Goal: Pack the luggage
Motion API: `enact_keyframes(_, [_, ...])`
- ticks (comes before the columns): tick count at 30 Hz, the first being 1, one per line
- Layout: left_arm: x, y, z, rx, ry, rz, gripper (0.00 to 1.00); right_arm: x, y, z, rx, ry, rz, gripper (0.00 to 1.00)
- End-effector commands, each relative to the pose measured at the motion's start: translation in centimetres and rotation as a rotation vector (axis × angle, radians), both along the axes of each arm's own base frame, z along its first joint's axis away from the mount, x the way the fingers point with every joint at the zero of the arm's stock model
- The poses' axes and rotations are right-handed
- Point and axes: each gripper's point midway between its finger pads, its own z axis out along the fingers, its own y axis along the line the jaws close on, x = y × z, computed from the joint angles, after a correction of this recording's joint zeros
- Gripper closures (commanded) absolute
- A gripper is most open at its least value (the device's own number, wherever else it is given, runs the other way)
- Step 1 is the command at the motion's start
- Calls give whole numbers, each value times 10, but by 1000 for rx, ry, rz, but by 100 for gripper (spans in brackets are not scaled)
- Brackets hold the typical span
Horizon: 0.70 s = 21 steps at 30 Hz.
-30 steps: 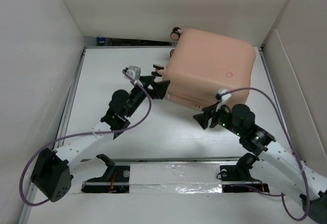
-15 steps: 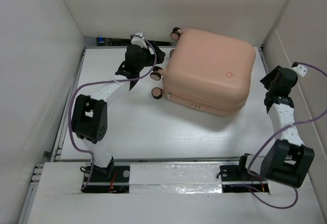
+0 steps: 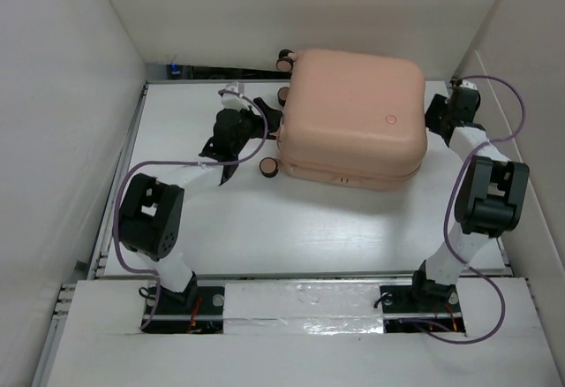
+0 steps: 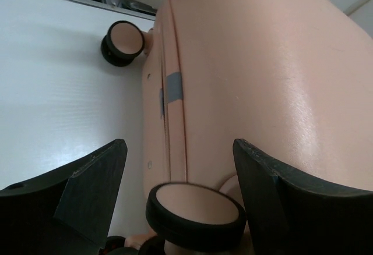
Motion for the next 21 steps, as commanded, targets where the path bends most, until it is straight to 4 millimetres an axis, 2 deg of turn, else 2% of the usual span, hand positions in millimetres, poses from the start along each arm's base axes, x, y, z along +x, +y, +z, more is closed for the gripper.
enact_keyframes(1, [-85, -57, -32, 1, 70, -251, 29, 35, 148, 25, 84, -49, 455, 38])
enact_keyframes(2, [-96, -59, -23, -3, 47, -261, 29, 42, 168, 37, 59, -53, 516, 38])
enact_keyframes(3, [-114, -72, -23, 1, 37, -303, 29, 46, 179, 37, 48, -43, 549, 37])
enact_keyframes(5, [-141, -77, -29, 25, 36, -329, 29, 60, 201, 38, 43, -35, 618, 35])
enact_keyframes(6, [-162, -91, -28, 30, 27, -377, 29, 63, 217, 37, 49, -32, 656, 34])
enact_keyframes(7, [-172, -94, -32, 44, 27, -379, 29, 65, 229, 38, 66, -34, 698, 33])
enact_keyframes(8, [-184, -94, -32, 47, 24, -384, 29, 66, 239, 20, 90, 12, 730, 31])
enact_keyframes(9, [-193, -96, -33, 43, 25, -389, 29, 75, 256, 38, 91, -28, 768, 30])
enact_keyframes(10, [-206, -100, -37, 45, 29, -403, 29, 77, 266, 39, 105, -29, 798, 29])
enact_keyframes(11, [-212, -100, -30, 28, 19, -403, 29, 79, 275, 25, 121, 7, 817, 27])
enact_keyframes(12, [-216, -101, -26, 9, 15, -400, 29, 87, 286, 43, 116, -36, 837, 26])
enact_keyframes(13, [-221, -103, -24, 1, 12, -410, 29, 88, 299, 47, 125, -44, 865, 25])
enact_keyframes(15, [-223, -102, -13, -27, -2, -409, 29, 91, 311, 43, 152, -31, 885, 21])
enact_keyframes(16, [-224, -103, -9, -35, -5, -418, 29, 95, 316, 57, 167, -65, 904, 20])
enact_keyframes(19, [-229, -107, 7, -61, -27, -453, 28, 100, 329, 74, 227, -121, 948, 16])
enact_keyframes(21, [-232, -116, 17, -76, -32, -500, 28, 103, 326, 86, 251, -149, 952, 9])
